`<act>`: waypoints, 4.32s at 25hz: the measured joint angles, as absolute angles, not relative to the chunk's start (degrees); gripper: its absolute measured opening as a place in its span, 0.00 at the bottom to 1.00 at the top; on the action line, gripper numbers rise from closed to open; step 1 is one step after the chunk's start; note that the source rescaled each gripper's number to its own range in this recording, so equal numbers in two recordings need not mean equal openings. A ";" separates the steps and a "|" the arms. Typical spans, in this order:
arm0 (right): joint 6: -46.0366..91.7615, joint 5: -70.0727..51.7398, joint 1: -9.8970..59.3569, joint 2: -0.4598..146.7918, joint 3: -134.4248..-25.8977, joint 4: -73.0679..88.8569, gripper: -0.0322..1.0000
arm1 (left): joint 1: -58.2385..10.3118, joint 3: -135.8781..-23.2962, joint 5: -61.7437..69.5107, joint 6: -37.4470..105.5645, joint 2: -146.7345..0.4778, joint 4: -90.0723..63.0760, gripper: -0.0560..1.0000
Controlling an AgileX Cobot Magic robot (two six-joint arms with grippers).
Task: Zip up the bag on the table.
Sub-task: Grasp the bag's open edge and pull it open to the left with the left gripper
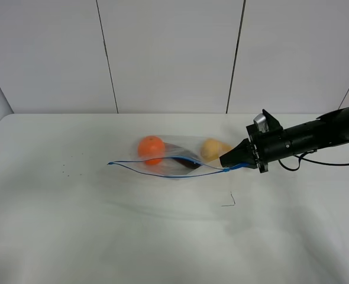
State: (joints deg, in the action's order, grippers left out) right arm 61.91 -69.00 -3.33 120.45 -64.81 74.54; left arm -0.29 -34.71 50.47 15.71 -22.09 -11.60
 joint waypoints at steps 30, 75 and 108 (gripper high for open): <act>59.20 -69.00 -3.33 120.45 -64.81 74.12 0.03 | -56.80 -48.02 31.76 -33.16 -78.42 73.84 0.96; 54.54 -69.14 -3.33 120.45 -64.81 77.06 0.03 | -68.90 -72.51 35.39 -59.18 -120.18 99.52 0.87; 54.42 -69.14 -3.33 120.45 -64.81 75.83 0.03 | -67.70 -72.62 34.71 -56.66 -121.24 99.52 0.45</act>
State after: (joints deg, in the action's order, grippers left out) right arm 54.42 -69.14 -3.33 120.45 -64.81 75.83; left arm -67.70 -72.62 34.71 -56.66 -121.24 99.52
